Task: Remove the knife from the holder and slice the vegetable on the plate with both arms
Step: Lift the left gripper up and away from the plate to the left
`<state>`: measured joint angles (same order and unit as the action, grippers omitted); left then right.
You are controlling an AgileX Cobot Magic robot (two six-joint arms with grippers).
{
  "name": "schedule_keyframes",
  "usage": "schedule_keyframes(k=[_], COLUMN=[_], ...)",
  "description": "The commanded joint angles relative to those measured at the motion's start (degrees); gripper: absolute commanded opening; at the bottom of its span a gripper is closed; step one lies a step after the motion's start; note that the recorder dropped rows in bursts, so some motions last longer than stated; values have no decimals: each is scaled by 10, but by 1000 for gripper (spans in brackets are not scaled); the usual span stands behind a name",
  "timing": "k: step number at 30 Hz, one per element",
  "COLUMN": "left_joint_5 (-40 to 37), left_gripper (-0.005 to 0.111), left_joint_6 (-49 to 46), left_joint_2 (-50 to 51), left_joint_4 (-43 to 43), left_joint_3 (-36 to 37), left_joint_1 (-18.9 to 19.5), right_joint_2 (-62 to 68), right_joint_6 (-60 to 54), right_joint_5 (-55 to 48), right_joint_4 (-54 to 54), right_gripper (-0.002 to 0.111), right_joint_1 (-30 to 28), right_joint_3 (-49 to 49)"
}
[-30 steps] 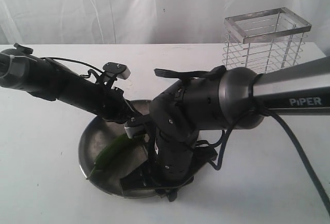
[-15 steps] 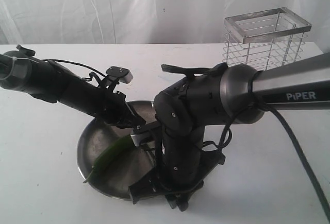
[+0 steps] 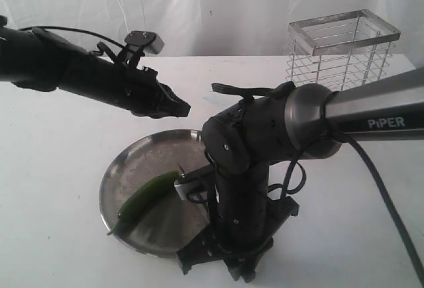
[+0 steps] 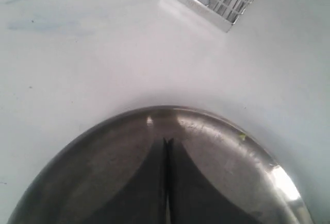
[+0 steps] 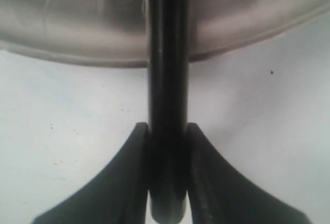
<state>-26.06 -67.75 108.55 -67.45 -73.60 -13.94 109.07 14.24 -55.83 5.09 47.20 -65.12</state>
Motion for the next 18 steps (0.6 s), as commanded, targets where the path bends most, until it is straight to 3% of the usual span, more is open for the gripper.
schedule_keyframes(k=[1,18], left_joint_5=[1,46], left_gripper=[0,0], left_joint_6=[82,136], left_joint_2=[-66,-300], left_joint_4=[55,106], left_joint_3=[19,224], left_joint_1=[1,1], right_joint_2=[-27,-66], right_joint_6=[-7,-95], right_joint_5=[19,118], right_joint_4=[-7,-28], right_gripper=[0,0], right_joint_1=[-4,-4], right_joint_3=[-12,-16])
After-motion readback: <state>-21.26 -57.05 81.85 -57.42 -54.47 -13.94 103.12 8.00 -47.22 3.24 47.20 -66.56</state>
